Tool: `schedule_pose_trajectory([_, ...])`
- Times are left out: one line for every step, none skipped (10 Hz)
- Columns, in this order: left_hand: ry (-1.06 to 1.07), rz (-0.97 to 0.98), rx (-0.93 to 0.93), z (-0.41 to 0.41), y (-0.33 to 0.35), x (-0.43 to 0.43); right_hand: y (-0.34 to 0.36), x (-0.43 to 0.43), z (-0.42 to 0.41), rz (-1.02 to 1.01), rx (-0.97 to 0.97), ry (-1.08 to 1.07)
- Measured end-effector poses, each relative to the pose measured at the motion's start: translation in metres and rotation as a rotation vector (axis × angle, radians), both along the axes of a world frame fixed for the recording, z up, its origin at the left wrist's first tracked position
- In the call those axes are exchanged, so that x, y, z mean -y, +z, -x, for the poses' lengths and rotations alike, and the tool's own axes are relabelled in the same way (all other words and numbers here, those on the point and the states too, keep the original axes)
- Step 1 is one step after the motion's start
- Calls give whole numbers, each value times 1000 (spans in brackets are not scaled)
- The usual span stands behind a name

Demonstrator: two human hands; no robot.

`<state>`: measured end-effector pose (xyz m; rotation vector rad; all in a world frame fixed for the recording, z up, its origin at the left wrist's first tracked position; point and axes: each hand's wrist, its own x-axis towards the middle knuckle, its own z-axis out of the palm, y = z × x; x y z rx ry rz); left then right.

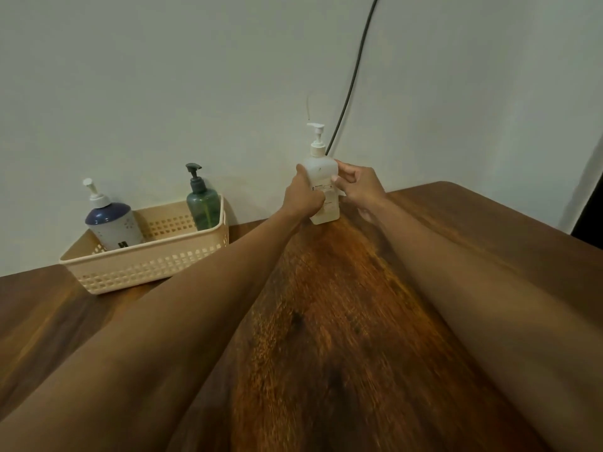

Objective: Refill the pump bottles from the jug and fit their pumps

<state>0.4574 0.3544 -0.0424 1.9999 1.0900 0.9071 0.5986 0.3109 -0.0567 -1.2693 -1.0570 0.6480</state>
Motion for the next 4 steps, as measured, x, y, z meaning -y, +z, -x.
schedule_pose_trajectory([-53,48,30,1,1,2,4,6,3,54,87,-79])
schedule_pose_trajectory([-99,108,47,8,1,8,7,14,8,112,216,-92])
schedule_pose_trajectory([-95,132,47,24,4,25,11,30,16,169,270,-97])
schedule_pose_trajectory([-47,77,-9,42,8,42,21,49,24,186,315,-150])
